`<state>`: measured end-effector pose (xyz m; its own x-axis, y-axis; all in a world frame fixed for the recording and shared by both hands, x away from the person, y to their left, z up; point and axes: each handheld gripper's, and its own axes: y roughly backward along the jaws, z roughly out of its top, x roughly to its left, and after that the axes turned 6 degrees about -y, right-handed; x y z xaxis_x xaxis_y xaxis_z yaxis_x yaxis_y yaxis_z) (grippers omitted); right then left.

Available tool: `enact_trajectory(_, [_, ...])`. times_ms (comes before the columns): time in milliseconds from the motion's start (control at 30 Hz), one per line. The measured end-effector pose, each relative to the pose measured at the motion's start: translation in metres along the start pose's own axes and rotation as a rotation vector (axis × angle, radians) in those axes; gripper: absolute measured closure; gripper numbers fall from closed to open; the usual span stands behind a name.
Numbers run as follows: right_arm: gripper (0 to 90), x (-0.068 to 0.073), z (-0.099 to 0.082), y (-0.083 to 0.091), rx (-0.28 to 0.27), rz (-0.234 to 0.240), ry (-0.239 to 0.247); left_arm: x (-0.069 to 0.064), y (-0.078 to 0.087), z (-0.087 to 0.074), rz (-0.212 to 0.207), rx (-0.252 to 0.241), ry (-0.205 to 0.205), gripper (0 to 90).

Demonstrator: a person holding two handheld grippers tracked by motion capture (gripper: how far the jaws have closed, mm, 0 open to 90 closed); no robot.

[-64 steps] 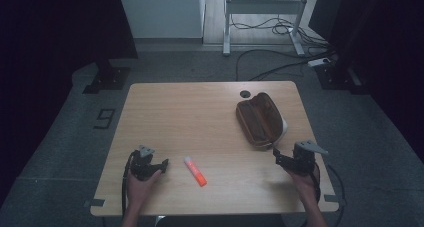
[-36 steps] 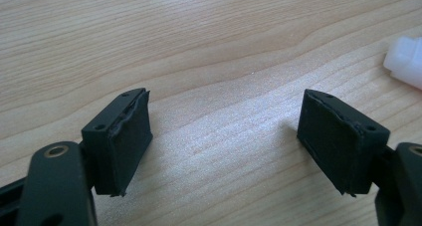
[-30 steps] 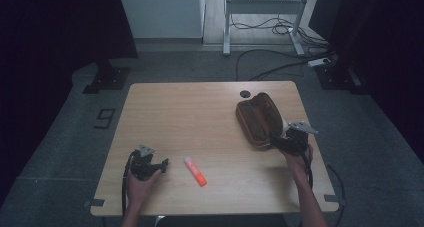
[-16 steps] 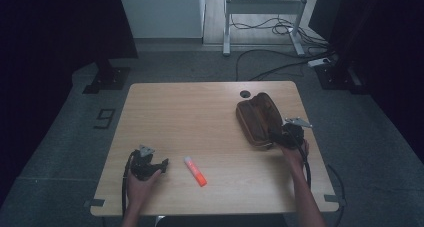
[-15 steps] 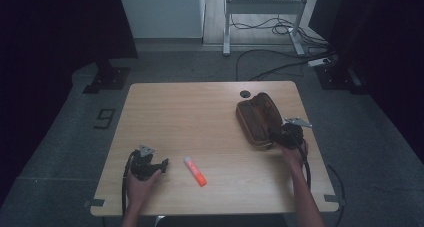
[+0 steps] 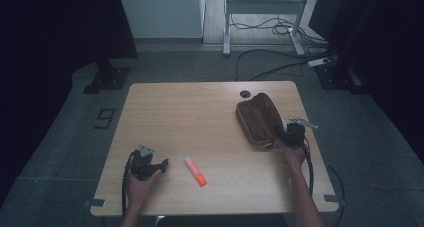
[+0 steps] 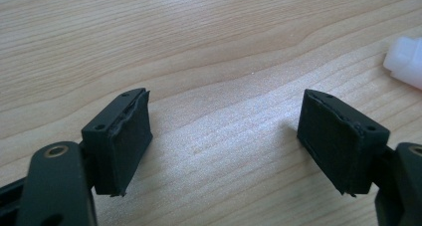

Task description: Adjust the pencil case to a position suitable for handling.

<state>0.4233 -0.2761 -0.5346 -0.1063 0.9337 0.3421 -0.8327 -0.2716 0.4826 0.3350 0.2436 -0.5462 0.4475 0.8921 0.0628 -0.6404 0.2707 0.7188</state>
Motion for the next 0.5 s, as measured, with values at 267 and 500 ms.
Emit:
enact_trajectory(267, [83.5, -0.011, -0.009, 0.013, -0.042, 0.023, -0.053, 0.000, 0.000, 0.000, 0.001, 0.000, -0.002, 21.0])
enact_trajectory(500, [83.7, -0.013, -0.004, 0.025, -0.066, 0.016, -0.043, 0.000, 0.000, 0.000, 0.001, 0.000, -0.002, 21.0])
